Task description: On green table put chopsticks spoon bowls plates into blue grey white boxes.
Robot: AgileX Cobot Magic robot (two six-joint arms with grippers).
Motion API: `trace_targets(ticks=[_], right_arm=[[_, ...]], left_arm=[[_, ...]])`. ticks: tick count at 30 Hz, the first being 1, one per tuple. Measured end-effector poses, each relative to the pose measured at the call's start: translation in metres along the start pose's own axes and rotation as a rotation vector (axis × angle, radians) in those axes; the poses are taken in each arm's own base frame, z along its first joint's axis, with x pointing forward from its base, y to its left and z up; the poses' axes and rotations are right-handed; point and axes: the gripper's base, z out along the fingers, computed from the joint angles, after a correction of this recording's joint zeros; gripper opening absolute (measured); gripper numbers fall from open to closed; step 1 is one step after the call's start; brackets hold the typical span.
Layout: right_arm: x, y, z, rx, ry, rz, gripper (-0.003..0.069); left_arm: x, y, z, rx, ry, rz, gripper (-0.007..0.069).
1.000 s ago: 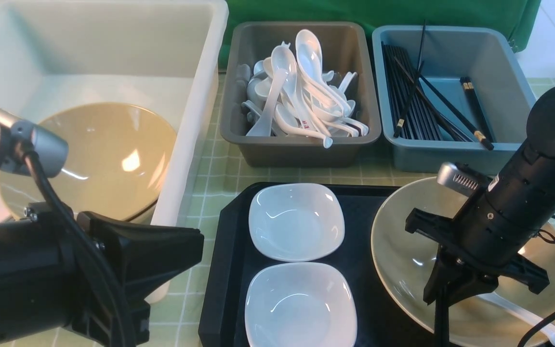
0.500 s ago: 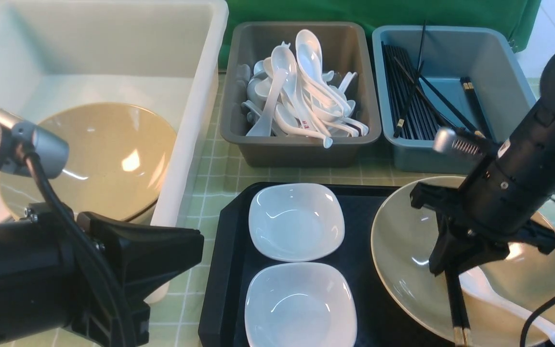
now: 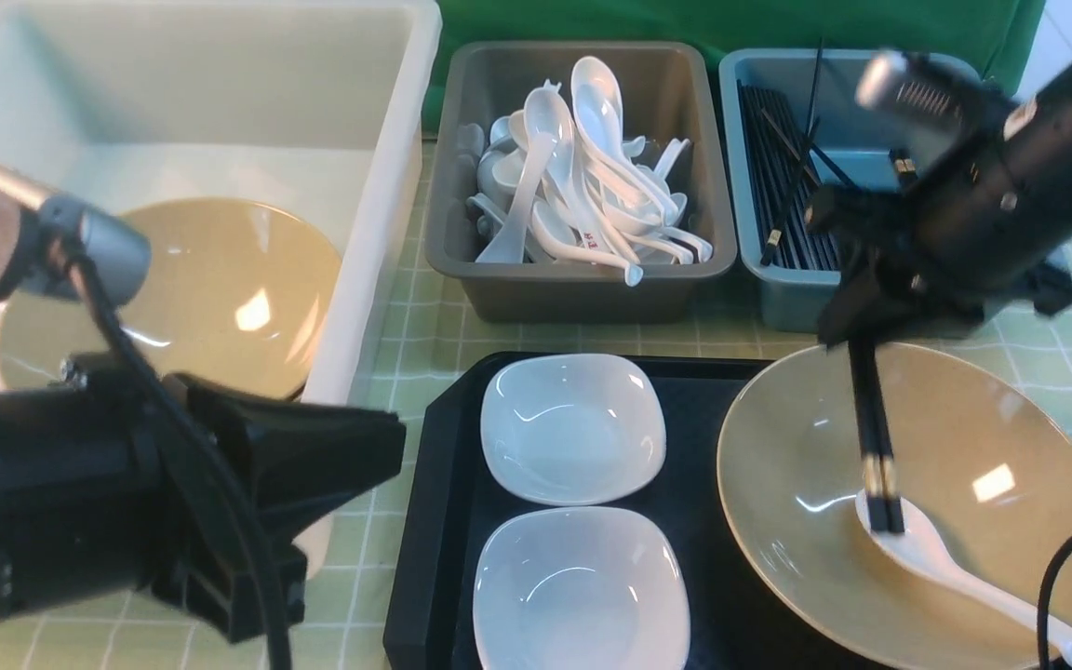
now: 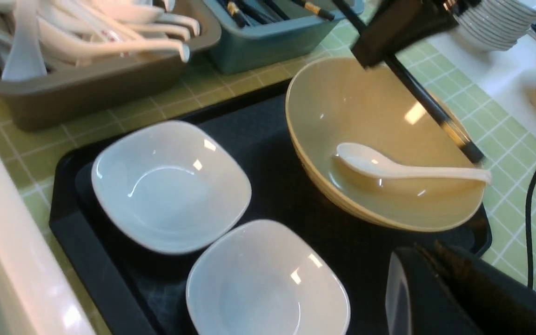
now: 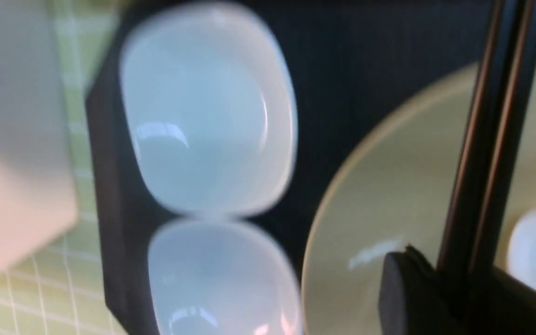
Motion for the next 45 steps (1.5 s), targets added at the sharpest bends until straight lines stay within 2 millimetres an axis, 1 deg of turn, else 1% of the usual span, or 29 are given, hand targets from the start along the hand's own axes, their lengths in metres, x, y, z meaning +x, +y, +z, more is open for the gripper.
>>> trace_targets(ticks=[2, 4, 5, 6, 8, 9, 10, 11, 12, 13, 14, 18, 19, 20, 21, 23, 25, 26, 27, 29, 32, 36, 39, 43, 45], right_arm=[[-0.019, -0.004, -0.012, -0.011, -0.059, -0.021, 0.0111], [-0.035, -0.008, -0.018, -0.016, -0.096, -0.047, 0.0111], [-0.041, -0.009, -0.017, -0.014, -0.102, -0.062, 0.0111], [-0.049, -0.010, -0.019, -0.015, -0.122, -0.079, 0.0111], [-0.069, -0.012, -0.017, -0.013, -0.151, -0.122, 0.0111], [-0.071, -0.012, -0.016, -0.012, -0.155, -0.130, 0.0111], [-0.090, -0.015, -0.008, -0.013, -0.179, -0.156, 0.0111], [-0.093, -0.014, -0.009, -0.015, -0.191, -0.160, 0.0111], [-0.105, -0.016, -0.002, -0.015, -0.204, -0.173, 0.0111], [-0.116, -0.017, -0.001, -0.019, -0.233, -0.185, 0.0111], [-0.125, -0.020, 0.005, -0.022, -0.243, -0.177, 0.0111], [-0.159, -0.026, 0.014, -0.042, -0.334, -0.175, 0.0111], [-0.169, -0.030, 0.020, -0.043, -0.348, -0.169, 0.0111], [-0.170, -0.030, 0.022, -0.043, -0.350, -0.170, 0.0111], [-0.180, -0.033, 0.028, -0.045, -0.368, -0.169, 0.0111], [-0.189, -0.039, 0.042, -0.043, -0.366, -0.160, 0.0111], [-0.194, -0.045, 0.058, -0.038, -0.348, -0.149, 0.0111], [-0.194, -0.046, 0.060, -0.037, -0.345, -0.147, 0.0111], [-0.196, -0.052, 0.073, -0.031, -0.324, -0.137, 0.0111], [-0.197, -0.059, 0.092, -0.022, -0.294, -0.123, 0.0111], [-0.198, -0.064, 0.102, -0.019, -0.281, -0.108, 0.0111], [-0.199, -0.065, 0.103, -0.021, -0.285, -0.086, 0.0113], [-0.198, -0.064, 0.103, -0.023, -0.273, -0.076, 0.0135], [-0.194, -0.064, 0.102, -0.021, -0.232, -0.076, 0.0191], [-0.192, -0.062, 0.098, -0.020, -0.217, -0.076, 0.0245]], left_arm=[[-0.014, -0.001, 0.003, 0.003, 0.009, 0.028, -0.0001], [-0.023, 0.000, 0.007, 0.002, 0.021, 0.058, -0.0001], [-0.026, 0.000, 0.009, 0.000, 0.025, 0.066, -0.0001], [-0.030, 0.001, 0.012, -0.002, 0.029, 0.080, -0.0001], [-0.037, 0.003, 0.018, -0.004, 0.037, 0.088, -0.0001], [-0.038, 0.003, 0.018, -0.004, 0.038, 0.089, -0.0001], [-0.042, 0.005, 0.025, -0.006, 0.046, 0.092, -0.0001], [-0.043, 0.005, 0.024, -0.006, 0.044, 0.092, -0.0001], [-0.045, 0.006, 0.029, -0.006, 0.052, 0.094, -0.0001], [-0.046, 0.007, 0.032, -0.008, 0.059, 0.094, -0.0001], [-0.047, 0.008, 0.034, -0.008, 0.063, 0.093, -0.0001], [-0.045, 0.011, 0.043, -0.009, 0.090, 0.084, -0.0001], [-0.044, 0.011, 0.045, -0.009, 0.097, 0.082, -0.0001], [-0.044, 0.012, 0.045, -0.009, 0.099, 0.081, -0.0001], [-0.044, 0.012, 0.046, -0.009, 0.102, 0.079, -0.0001], [-0.044, 0.012, 0.046, -0.008, 0.101, 0.078, -0.0001], [-0.044, 0.012, 0.046, -0.008, 0.101, 0.077, -0.0001], [-0.044, 0.012, 0.046, -0.008, 0.101, 0.077, -0.0001], [-0.044, 0.012, 0.046, -0.008, 0.101, 0.077, -0.0001], [-0.044, 0.012, 0.046, -0.008, 0.101, 0.077, -0.0001], [-0.044, 0.012, 0.046, -0.008, 0.101, 0.077, -0.0001], [-0.044, 0.012, 0.046, -0.007, 0.101, 0.077, -0.0001], [-0.044, 0.012, 0.046, -0.007, 0.101, 0.072, -0.0001], [-0.043, 0.011, 0.046, -0.003, 0.110, 0.069, -0.0001], [-0.043, 0.011, 0.046, 0.001, 0.119, 0.066, -0.0001]])
